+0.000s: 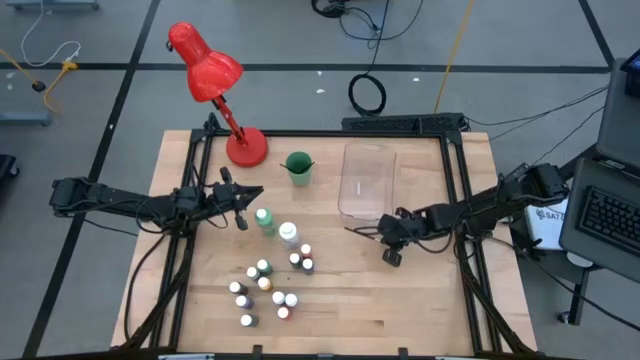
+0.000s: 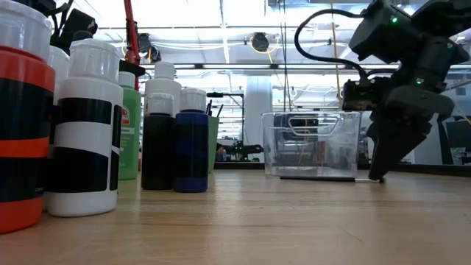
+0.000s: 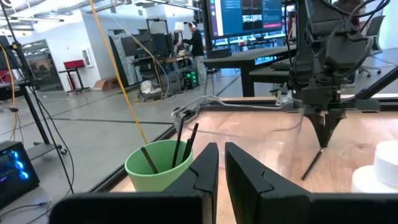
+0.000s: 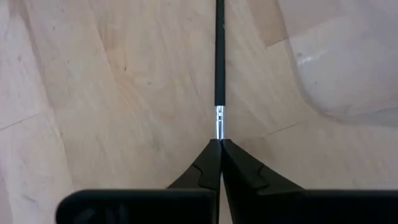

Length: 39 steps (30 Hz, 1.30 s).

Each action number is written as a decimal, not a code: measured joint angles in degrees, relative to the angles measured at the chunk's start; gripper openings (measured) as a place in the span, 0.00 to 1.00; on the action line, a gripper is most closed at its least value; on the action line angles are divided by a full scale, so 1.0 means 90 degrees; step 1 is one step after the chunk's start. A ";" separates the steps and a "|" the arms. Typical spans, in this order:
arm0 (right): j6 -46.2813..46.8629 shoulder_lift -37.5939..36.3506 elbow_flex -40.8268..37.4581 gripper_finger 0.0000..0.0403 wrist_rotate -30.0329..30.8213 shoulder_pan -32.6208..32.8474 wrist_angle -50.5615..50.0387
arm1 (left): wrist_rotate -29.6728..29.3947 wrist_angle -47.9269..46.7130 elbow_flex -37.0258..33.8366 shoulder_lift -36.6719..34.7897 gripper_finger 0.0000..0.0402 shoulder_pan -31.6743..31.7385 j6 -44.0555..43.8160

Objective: Pick & Place Paint Supplies
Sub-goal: Put the silver paintbrush into the green cup

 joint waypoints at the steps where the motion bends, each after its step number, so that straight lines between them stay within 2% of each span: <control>1: 0.0002 0.0000 0.0000 0.00 0.0048 0.0018 0.0000 | 0.0000 -0.0002 0.0000 0.0002 0.08 0.0000 0.0000; 9: -0.0193 -0.0002 0.0002 0.00 0.0141 -0.0233 0.0040 | 0.0000 0.0000 0.0000 0.0002 0.08 0.0000 0.0000; 18: 0.0002 0.0000 0.0000 0.00 0.0851 -0.0384 0.0307 | 0.0000 0.0000 0.0000 0.0002 0.08 0.0000 0.0019; 23: -0.0026 -0.0002 0.0000 0.00 0.1351 -0.0278 0.0743 | 0.0001 0.0000 0.0000 0.0002 0.08 0.0000 0.0019; 29: -0.0014 0.0010 -0.0007 0.00 0.1602 -0.0077 0.0865 | 0.0000 -0.0002 0.0000 0.0002 0.08 0.0000 0.0015; 39: 0.0529 0.0000 -0.0005 0.00 0.1457 0.0595 0.0843 | 0.0000 -0.0068 0.0000 0.0001 0.08 0.0000 0.0007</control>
